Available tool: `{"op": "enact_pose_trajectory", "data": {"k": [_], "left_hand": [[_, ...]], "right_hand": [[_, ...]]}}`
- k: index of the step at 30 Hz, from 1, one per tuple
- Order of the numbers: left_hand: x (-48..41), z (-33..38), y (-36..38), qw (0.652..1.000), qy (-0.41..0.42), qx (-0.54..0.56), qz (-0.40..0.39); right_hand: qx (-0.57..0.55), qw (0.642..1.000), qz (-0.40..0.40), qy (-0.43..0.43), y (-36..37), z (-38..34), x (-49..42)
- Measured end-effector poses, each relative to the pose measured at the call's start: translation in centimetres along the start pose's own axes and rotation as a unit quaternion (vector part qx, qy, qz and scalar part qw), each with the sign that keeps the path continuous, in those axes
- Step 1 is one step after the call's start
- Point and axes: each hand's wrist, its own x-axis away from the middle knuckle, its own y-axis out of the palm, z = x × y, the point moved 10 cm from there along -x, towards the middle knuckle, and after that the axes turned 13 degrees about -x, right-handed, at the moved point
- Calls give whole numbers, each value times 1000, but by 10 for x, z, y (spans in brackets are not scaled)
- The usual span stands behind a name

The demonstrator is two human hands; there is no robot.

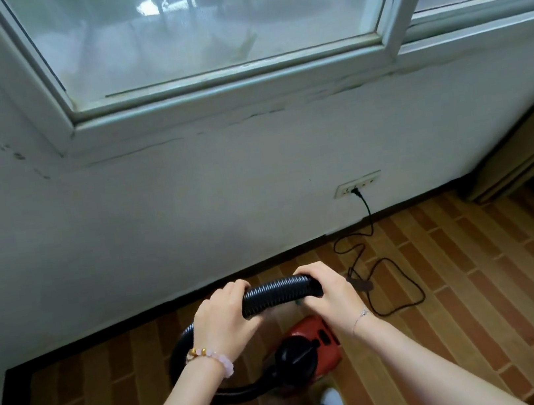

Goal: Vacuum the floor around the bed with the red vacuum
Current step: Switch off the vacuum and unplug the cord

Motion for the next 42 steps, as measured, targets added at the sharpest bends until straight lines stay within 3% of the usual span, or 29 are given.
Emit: {"op": "enact_pose_trajectory", "data": {"k": [3, 11, 19, 26, 31, 37, 42], "left_hand": [[-5, -13, 6, 998, -32, 37, -49], [-6, -16, 15, 979, -129, 131, -85], [-31, 49, 28, 967, -160, 180, -86], [-51, 109, 43, 924, -260, 279, -21], [-59, 124, 55, 946, -290, 145, -7], [-71, 150, 81, 977, -182, 24, -107], [-100, 162, 107, 984, -122, -42, -119]], "right_hand": [[-12, 1000, 18, 1, -9, -2, 0], [-68, 996, 58, 20, -38, 12, 2], [-153, 985, 60, 56, -91, 65, -4], [-220, 974, 19, 43, -149, 95, -37], [-215, 975, -16, 54, -158, 120, -47], [-137, 987, -59, 52, -147, 147, -56], [-105, 990, -69, 64, -135, 169, -75]]}}
